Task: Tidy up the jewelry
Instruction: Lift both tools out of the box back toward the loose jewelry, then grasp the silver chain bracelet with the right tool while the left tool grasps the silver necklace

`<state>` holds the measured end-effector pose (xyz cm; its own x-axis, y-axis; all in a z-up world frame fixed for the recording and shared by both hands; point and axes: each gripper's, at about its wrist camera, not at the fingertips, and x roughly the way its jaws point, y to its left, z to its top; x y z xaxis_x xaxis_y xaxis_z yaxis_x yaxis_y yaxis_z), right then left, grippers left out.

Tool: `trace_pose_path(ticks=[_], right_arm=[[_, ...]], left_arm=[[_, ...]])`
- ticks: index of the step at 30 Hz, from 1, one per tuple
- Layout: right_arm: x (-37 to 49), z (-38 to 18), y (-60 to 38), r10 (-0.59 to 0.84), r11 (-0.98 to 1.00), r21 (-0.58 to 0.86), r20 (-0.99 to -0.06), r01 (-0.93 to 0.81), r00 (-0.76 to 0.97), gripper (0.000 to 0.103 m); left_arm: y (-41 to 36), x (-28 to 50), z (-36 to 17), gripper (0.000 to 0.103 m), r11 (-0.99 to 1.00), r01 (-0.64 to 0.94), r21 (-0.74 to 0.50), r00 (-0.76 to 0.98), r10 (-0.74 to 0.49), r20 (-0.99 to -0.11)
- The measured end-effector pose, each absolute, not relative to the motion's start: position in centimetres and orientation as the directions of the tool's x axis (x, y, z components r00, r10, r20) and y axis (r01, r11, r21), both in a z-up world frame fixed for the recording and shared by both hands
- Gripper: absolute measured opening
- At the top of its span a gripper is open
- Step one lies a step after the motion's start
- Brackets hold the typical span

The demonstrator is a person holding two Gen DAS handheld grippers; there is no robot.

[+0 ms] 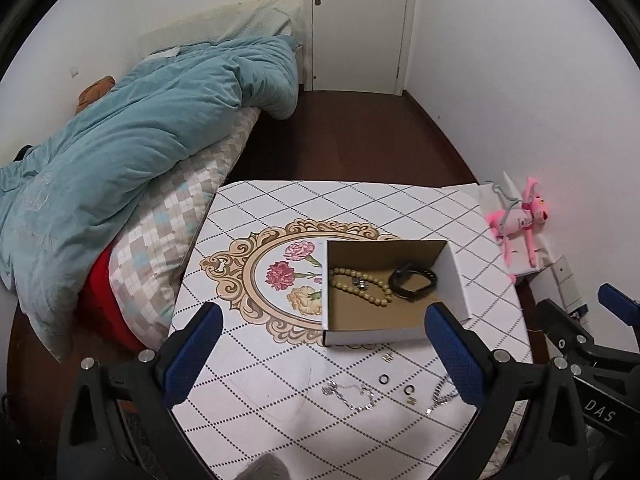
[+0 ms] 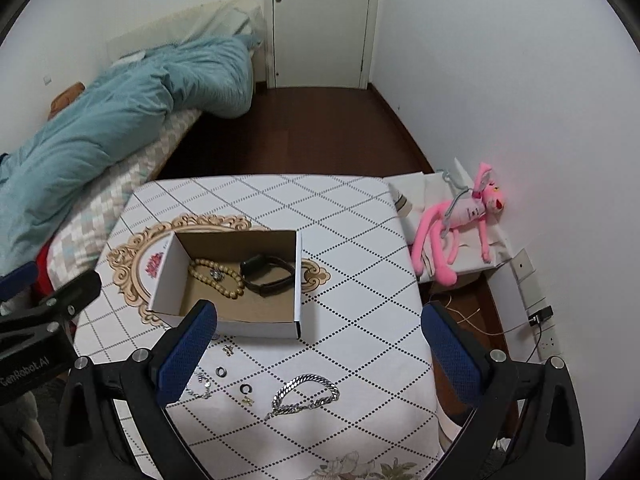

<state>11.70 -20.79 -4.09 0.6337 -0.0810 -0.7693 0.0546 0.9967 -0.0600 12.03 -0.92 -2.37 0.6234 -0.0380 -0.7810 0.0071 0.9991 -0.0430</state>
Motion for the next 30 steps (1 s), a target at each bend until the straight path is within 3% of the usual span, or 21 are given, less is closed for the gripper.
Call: trace_pose_path(ticks=[8, 17, 21, 24, 30], right_arm=[[10.0, -3.8, -21.5, -0.032, 0.998, 0.007, -0.793, 0.061, 0.609, 0.103], [11.1, -14.8, -25.5, -0.030, 0.983, 0.045, -0.917, 0.177, 0.399, 0.101], [11.6, -19.5, -26.8, -0.022, 0.975, 0.051, -0.947, 0.215, 0.322, 0.085], [12.1, -22.5, -27.1, -0.013, 0.974, 0.053, -0.958, 0.221, 0.286, 0.080], [12.4, -23.9, -25.7, -0.058, 0.987, -0.008, -0.949, 0.160, 0.311, 0.062]], left_arm=[[-0.5, 11.0, -2.2, 0.103, 0.999, -0.011, -0.048, 0.607, -0.032, -0.794], [1.1, 11.2, -11.7, 0.103, 0.997, -0.055, 0.048, 0.450, 0.067, -0.890], [2.0, 11.6, -16.2, 0.103, 0.996, -0.070, 0.055, 0.361, 0.077, -0.929], [2.7, 11.6, -18.6, 0.102, 0.996, -0.081, 0.025, 0.314, 0.049, -0.948], [2.8, 11.4, -19.9, 0.102, 0.997, -0.075, -0.018, 0.288, 0.004, -0.958]])
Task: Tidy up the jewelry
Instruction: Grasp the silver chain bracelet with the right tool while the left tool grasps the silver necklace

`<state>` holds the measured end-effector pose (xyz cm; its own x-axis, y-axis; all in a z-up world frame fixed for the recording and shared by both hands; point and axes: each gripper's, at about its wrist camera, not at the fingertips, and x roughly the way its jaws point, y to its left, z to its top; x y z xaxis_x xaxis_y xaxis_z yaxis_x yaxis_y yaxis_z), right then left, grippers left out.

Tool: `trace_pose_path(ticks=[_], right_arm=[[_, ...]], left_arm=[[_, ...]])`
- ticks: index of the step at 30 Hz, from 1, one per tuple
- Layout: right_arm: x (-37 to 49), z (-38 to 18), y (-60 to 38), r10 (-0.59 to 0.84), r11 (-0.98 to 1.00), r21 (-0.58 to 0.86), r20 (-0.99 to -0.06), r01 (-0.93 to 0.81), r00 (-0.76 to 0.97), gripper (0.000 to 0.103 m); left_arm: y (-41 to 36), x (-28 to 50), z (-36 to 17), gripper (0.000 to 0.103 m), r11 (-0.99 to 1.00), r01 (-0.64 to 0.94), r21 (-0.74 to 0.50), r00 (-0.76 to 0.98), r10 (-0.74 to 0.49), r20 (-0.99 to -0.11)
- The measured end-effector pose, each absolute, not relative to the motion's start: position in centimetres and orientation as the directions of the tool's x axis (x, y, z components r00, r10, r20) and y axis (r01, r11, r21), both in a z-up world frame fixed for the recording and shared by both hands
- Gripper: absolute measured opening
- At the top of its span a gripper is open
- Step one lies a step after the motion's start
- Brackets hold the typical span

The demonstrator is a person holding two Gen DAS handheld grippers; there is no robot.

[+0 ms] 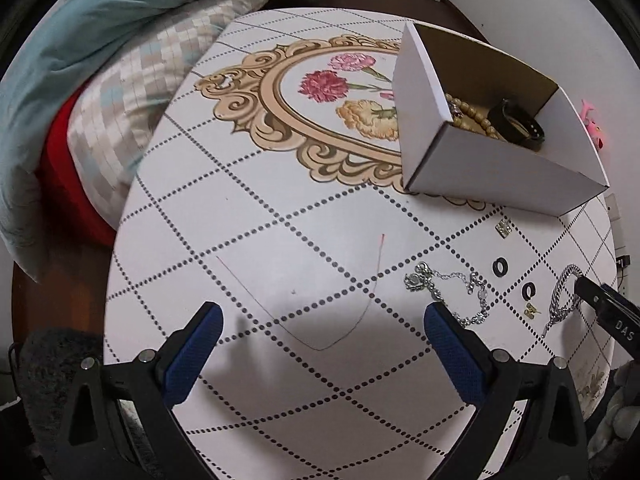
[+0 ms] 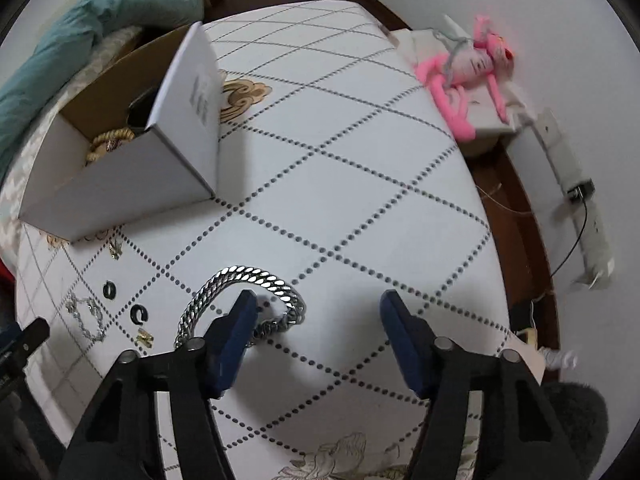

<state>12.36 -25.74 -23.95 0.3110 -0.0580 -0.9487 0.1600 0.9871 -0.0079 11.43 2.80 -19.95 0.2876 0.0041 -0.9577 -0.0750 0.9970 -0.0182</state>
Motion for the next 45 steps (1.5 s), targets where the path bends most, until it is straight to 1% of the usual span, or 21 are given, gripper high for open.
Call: trace_pose_path(ticks=[2, 3, 4, 5, 6, 9, 13, 17, 19, 21, 22, 23, 24, 26, 27, 28, 29, 30, 31, 36, 45], right_arm=[[12.3, -23.9, -25.4, -0.060, 0.991, -0.015, -0.942, 0.135, 0.330, 0.053], [12.0, -23.9, -25.2, -0.058, 0.993, -0.018, -0.938, 0.117, 0.343, 0.041], [11.9, -23.8, -25.0, -0.055, 0.994, -0.019, -0.936, 0.107, 0.349, 0.021], [11.9, -23.7, -24.9, -0.050, 0.995, -0.016, -0.935, 0.101, 0.350, 0.009], [11.8, -23.7, -25.0, -0.042, 0.995, -0.006, -0.936, 0.103, 0.349, 0.005], [11.3, -23.2, -25.8, 0.014, 0.990, 0.064, -0.928, 0.124, 0.372, 0.004], [10.9, -20.5, -26.1, 0.057, 0.983, 0.127, -0.897, 0.133, 0.439, 0.004], [10.4, -18.8, -25.9, 0.091, 0.980, 0.163, -0.878, 0.116, 0.470, 0.004], [10.4, -19.1, -25.7, 0.093, 0.979, 0.166, -0.882, 0.118, 0.463, 0.004], [10.4, -19.8, -25.8, 0.093, 0.977, 0.167, -0.889, 0.130, 0.448, 0.004], [10.4, -20.3, -26.0, 0.101, 0.973, 0.181, -0.893, 0.144, 0.439, 0.004], [10.5, -20.7, -26.2, 0.105, 0.970, 0.187, -0.897, 0.153, 0.431, 0.004], [10.4, -21.0, -26.4, 0.103, 0.969, 0.187, -0.898, 0.160, 0.427, 0.004], [10.4, -21.3, -26.5, 0.100, 0.968, 0.187, -0.901, 0.169, 0.422, 0.004], [10.4, -21.5, -26.6, 0.099, 0.967, 0.186, -0.904, 0.174, 0.417, 0.004], [10.4, -21.7, -26.6, 0.099, 0.966, 0.186, -0.905, 0.177, 0.415, 0.004], [10.5, -21.8, -26.6, 0.097, 0.967, 0.184, -0.906, 0.178, 0.412, 0.004], [10.5, -21.9, -26.6, 0.095, 0.967, 0.181, -0.907, 0.177, 0.410, 0.004], [10.4, -21.9, -26.5, 0.095, 0.967, 0.182, -0.907, 0.177, 0.411, 0.004], [10.3, -21.5, -26.6, 0.110, 0.964, 0.200, -0.899, 0.174, 0.423, 0.004], [9.9, -17.7, -26.2, 0.162, 0.958, 0.255, -0.858, 0.129, 0.488, 0.004]], left_arm=[[2.5, 11.5, -20.1, 0.102, 0.998, -0.063, -0.018, 0.288, 0.001, -0.958], [2.4, 11.5, -20.2, 0.102, 0.998, -0.058, -0.017, 0.288, 0.000, -0.958], [2.3, 11.5, -20.2, 0.102, 0.998, -0.054, -0.020, 0.287, -0.004, -0.958], [2.1, 11.7, -20.2, 0.102, 0.998, -0.052, -0.026, 0.285, -0.010, -0.958], [2.1, 11.7, -20.2, 0.100, 0.998, -0.051, -0.030, 0.286, -0.014, -0.958], [2.0, 11.6, -19.9, 0.099, 0.998, -0.043, -0.041, 0.288, -0.027, -0.957], [2.1, 11.4, -19.6, 0.099, 0.997, -0.037, -0.063, 0.294, -0.050, -0.954], [2.0, 11.5, -19.8, 0.099, 0.995, -0.033, -0.092, 0.293, -0.078, -0.953], [1.7, 11.8, -20.1, 0.093, 0.992, -0.030, -0.121, 0.285, -0.108, -0.953], [1.1, 12.2, -20.5, 0.091, 0.987, -0.025, -0.156, 0.263, -0.144, -0.954], [0.8, 12.3, -20.7, 0.084, 0.986, -0.027, -0.162, 0.258, -0.150, -0.954], [0.5, 12.5, -21.0, 0.081, 0.986, -0.029, -0.167, 0.251, -0.154, -0.956], [0.1, 12.6, -20.9, 0.079, 0.989, -0.026, -0.148, 0.260, -0.137, -0.956], [-0.7, 12.9, -20.9, 0.072, 0.993, -0.008, -0.116, 0.272, -0.109, -0.956], [-1.1, 13.0, -20.8, 0.059, 0.996, 0.002, -0.088, 0.283, -0.085, -0.955], [-1.5, 13.0, -20.7, 0.037, 0.999, 0.017, -0.048, 0.298, -0.051, -0.953], [-1.8, 13.0, -20.6, 0.026, 0.999, 0.032, -0.024, 0.310, -0.032, -0.950], [-1.9, 13.0, -20.5, 0.008, 0.999, 0.043, -0.022, 0.318, -0.035, -0.947], [-1.8, 13.0, -20.5, 0.001, 0.998, 0.050, -0.045, 0.317, -0.058, -0.947], [-0.7, 12.8, -20.2, 0.000, 0.993, 0.040, -0.112, 0.320, -0.119, -0.940], [1.8, 11.6, -16.1, 0.000, 0.980, 0.046, -0.195, 0.378, -0.198, -0.905]])
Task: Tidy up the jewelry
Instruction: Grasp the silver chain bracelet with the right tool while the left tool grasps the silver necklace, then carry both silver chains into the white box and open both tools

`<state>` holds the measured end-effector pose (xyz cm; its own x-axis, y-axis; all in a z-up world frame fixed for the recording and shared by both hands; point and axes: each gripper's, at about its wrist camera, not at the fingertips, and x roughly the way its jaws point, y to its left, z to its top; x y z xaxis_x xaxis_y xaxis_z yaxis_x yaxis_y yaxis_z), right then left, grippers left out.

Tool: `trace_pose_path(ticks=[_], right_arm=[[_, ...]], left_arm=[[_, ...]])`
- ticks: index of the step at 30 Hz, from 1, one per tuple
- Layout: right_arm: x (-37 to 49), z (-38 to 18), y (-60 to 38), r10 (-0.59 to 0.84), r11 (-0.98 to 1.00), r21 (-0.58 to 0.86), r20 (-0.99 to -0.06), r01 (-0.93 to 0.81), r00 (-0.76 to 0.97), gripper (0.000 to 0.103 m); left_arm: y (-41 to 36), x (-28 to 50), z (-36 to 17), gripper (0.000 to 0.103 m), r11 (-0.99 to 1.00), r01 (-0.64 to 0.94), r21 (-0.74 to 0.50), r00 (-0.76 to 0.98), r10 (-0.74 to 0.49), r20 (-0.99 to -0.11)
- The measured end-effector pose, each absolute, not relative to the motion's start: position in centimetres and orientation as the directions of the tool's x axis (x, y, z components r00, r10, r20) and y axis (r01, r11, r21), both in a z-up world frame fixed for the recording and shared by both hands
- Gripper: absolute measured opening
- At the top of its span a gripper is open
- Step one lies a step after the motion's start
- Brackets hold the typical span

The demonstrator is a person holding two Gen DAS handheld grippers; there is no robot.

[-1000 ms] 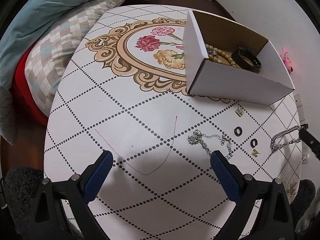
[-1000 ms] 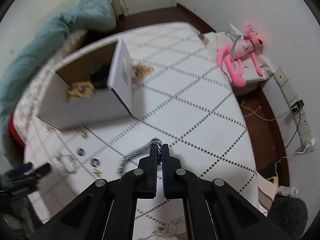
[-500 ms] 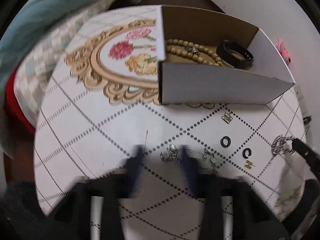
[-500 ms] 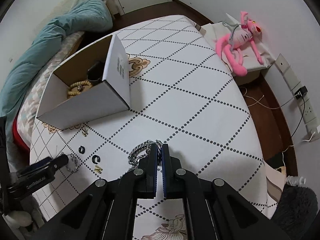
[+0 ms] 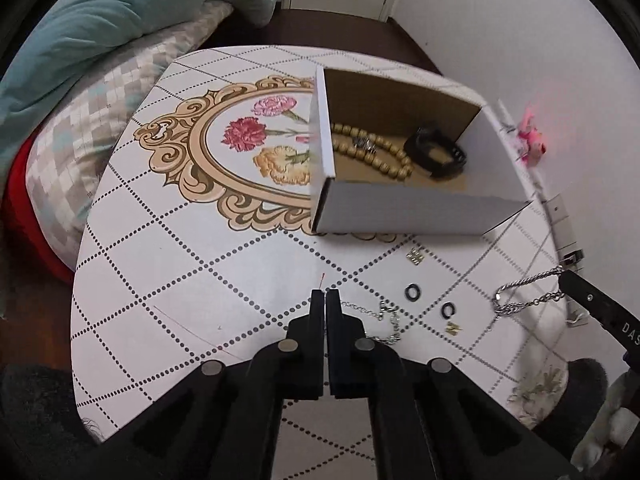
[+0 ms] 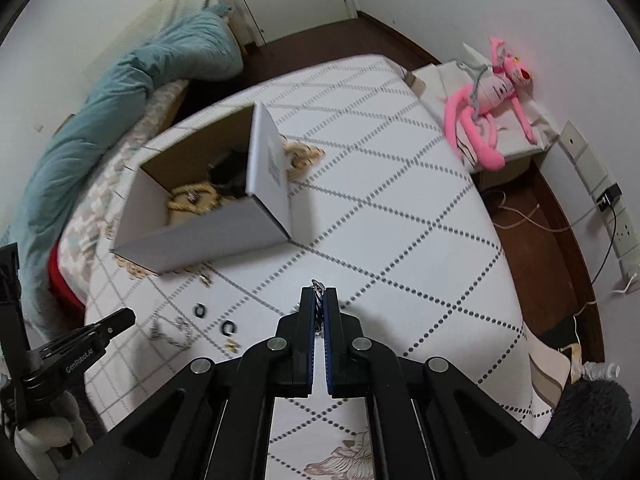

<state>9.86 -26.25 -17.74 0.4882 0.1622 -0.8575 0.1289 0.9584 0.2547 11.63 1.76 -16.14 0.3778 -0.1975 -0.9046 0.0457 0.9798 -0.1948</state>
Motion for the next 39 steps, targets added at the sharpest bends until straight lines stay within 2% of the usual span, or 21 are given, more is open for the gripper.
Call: trace_pose_path(ticks=[3, 5, 6, 7, 9, 13, 15, 17, 18, 19, 22, 27, 39], right_arm=[[9.9, -16.5, -26.0, 0.169, 0.959, 0.260, -0.847, 0.114, 0.504, 0.004], [9.9, -16.3, -25.9, 0.168, 0.960, 0.259, -0.844, 0.112, 0.510, 0.004], [10.0, -16.4, -25.8, 0.167, 0.959, 0.258, -0.844, 0.114, 0.509, 0.004], [10.0, -16.5, -26.0, 0.168, 0.958, 0.260, -0.845, 0.116, 0.508, 0.004], [10.0, -17.0, -26.0, 0.166, 0.957, 0.262, -0.850, 0.127, 0.500, 0.004], [9.9, -18.0, -26.3, 0.164, 0.954, 0.263, -0.860, 0.146, 0.483, 0.004], [9.8, -18.4, -26.5, 0.162, 0.952, 0.264, -0.864, 0.155, 0.476, 0.004], [9.9, -18.9, -26.7, 0.157, 0.951, 0.261, -0.868, 0.166, 0.471, 0.004], [9.9, -19.1, -26.7, 0.156, 0.950, 0.261, -0.870, 0.170, 0.468, 0.004], [9.9, -19.2, -26.7, 0.156, 0.950, 0.262, -0.871, 0.172, 0.466, 0.004], [9.9, -19.3, -26.7, 0.158, 0.950, 0.262, -0.871, 0.168, 0.465, 0.004], [9.8, -18.2, -26.7, 0.176, 0.948, 0.281, -0.857, 0.153, 0.484, 0.004], [10.3, -12.7, -26.1, 0.270, 0.927, 0.369, -0.783, 0.068, 0.561, 0.004]], left_arm=[[2.3, 11.9, -16.1, 0.001, 0.970, 0.035, -0.239, 0.379, -0.235, -0.895], [2.0, 12.9, -17.6, 0.004, 0.960, -0.002, -0.280, 0.321, -0.265, -0.909], [1.9, 13.3, -18.4, 0.010, 0.955, -0.021, -0.295, 0.294, -0.276, -0.915], [1.7, 13.6, -19.2, 0.025, 0.956, -0.037, -0.290, 0.269, -0.270, -0.924], [1.1, 13.7, -20.0, 0.041, 0.966, -0.032, -0.258, 0.247, -0.242, -0.938], [-1.4, 13.6, -20.2, 0.048, 0.993, 0.040, -0.112, 0.268, -0.119, -0.956], [-2.7, 13.3, -20.3, 0.047, 0.996, 0.083, -0.034, 0.295, -0.057, -0.954], [-3.5, 12.8, -20.2, 0.035, 0.993, 0.116, -0.015, 0.341, -0.054, -0.939], [-3.7, 12.6, -20.1, 0.024, 0.993, 0.119, -0.011, 0.350, -0.052, -0.935], [-3.9, 12.6, -20.0, 0.004, 0.992, 0.126, -0.016, 0.354, -0.060, -0.933], [-4.1, 12.5, -19.8, 0.002, 0.991, 0.133, -0.017, 0.357, -0.064, -0.932], [-2.5, 11.8, -18.7, 0.000, 0.989, 0.108, -0.096, 0.361, -0.129, -0.924], [0.7, 11.9, -12.1, 0.000, 0.954, 0.103, -0.280, 0.426, -0.297, -0.855]])
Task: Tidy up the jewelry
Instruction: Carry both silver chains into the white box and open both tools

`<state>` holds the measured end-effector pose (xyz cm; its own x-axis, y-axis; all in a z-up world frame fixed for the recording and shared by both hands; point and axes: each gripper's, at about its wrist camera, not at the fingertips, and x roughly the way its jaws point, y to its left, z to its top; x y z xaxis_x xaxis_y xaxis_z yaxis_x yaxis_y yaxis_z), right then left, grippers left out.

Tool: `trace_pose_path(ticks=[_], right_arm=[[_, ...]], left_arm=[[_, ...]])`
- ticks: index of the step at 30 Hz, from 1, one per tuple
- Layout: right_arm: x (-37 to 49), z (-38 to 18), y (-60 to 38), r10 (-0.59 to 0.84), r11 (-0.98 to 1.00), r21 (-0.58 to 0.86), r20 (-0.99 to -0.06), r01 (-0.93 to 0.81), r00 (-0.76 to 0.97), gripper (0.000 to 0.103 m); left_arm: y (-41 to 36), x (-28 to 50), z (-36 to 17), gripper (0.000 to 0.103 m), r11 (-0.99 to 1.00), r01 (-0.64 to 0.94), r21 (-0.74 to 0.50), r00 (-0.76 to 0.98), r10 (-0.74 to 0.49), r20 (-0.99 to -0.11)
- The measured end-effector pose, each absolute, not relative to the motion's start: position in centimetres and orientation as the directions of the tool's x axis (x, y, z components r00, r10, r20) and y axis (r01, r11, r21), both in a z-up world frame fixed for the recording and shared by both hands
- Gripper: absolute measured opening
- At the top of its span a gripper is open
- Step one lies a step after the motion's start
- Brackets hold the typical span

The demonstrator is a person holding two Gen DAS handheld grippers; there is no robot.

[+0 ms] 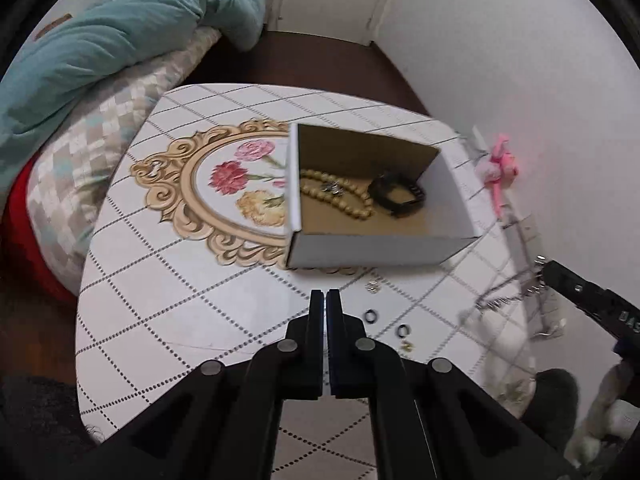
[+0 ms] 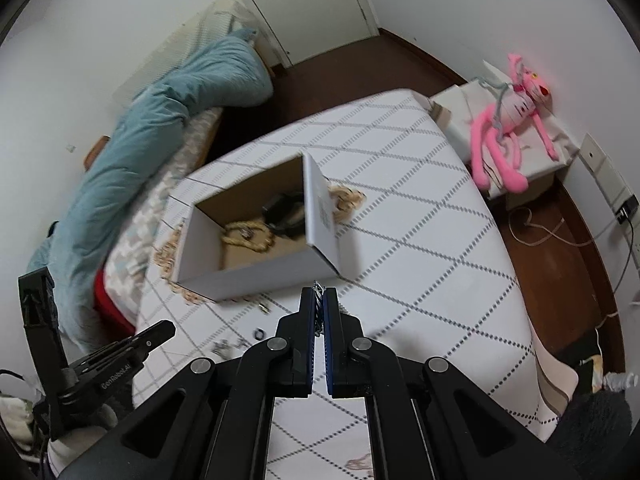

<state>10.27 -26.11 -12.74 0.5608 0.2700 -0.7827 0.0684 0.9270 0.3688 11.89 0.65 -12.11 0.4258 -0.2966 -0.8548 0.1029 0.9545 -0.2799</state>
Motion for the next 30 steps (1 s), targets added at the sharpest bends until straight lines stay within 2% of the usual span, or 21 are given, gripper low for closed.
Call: trace_pose_path(ticks=[3, 5, 6, 7, 11, 17, 18, 19, 20, 23, 30], right_arm=[[10.6, -12.0, -25.7, 0.268, 0.931, 0.360, -0.777, 0.054, 0.570, 0.004], [10.7, -12.2, -25.4, 0.265, 0.933, 0.355, -0.781, 0.054, 0.565, 0.004], [10.7, -12.4, -25.4, 0.264, 0.933, 0.355, -0.783, 0.056, 0.563, 0.004], [10.7, -12.8, -25.3, 0.259, 0.934, 0.351, -0.788, 0.062, 0.559, 0.004], [10.4, -14.7, -25.7, 0.248, 0.934, 0.346, -0.810, 0.092, 0.531, 0.004], [10.0, -17.6, -26.4, 0.220, 0.934, 0.328, -0.841, 0.144, 0.494, 0.004], [10.0, -18.0, -26.5, 0.218, 0.933, 0.328, -0.846, 0.152, 0.487, 0.004], [10.0, -18.3, -26.7, 0.217, 0.932, 0.328, -0.848, 0.157, 0.484, 0.004], [10.0, -18.6, -26.8, 0.215, 0.931, 0.326, -0.851, 0.162, 0.480, 0.004], [10.0, -19.0, -27.0, 0.215, 0.930, 0.327, -0.854, 0.168, 0.475, 0.004], [10.0, -17.7, -27.1, 0.238, 0.924, 0.352, -0.835, 0.149, 0.496, 0.004]], left_arm=[[1.1, 12.5, -13.3, 0.004, 0.941, 0.083, -0.328, 0.383, -0.334, -0.861], [1.0, 12.9, -15.2, 0.021, 0.948, 0.055, -0.313, 0.334, -0.313, -0.889], [1.0, 13.0, -16.1, 0.042, 0.952, 0.039, -0.302, 0.318, -0.299, -0.900], [1.1, 13.1, -17.3, 0.046, 0.953, 0.022, -0.303, 0.303, -0.295, -0.906], [0.4, 13.1, -20.0, 0.046, 0.967, 0.011, -0.255, 0.259, -0.249, -0.933], [-3.2, 12.1, -20.2, 0.044, 0.994, 0.108, -0.027, 0.344, -0.063, -0.937], [-3.6, 12.0, -20.2, 0.033, 0.993, 0.120, -0.008, 0.360, -0.051, -0.932], [-3.9, 11.8, -20.1, 0.011, 0.991, 0.134, -0.011, 0.375, -0.061, -0.925], [-4.2, 11.7, -20.1, 0.003, 0.990, 0.142, -0.005, 0.379, -0.059, -0.923], [-4.4, 11.6, -20.0, 0.003, 0.989, 0.150, -0.009, 0.381, -0.066, -0.922], [-2.0, 10.6, -18.4, 0.003, 0.985, 0.110, -0.133, 0.383, -0.166, -0.909]])
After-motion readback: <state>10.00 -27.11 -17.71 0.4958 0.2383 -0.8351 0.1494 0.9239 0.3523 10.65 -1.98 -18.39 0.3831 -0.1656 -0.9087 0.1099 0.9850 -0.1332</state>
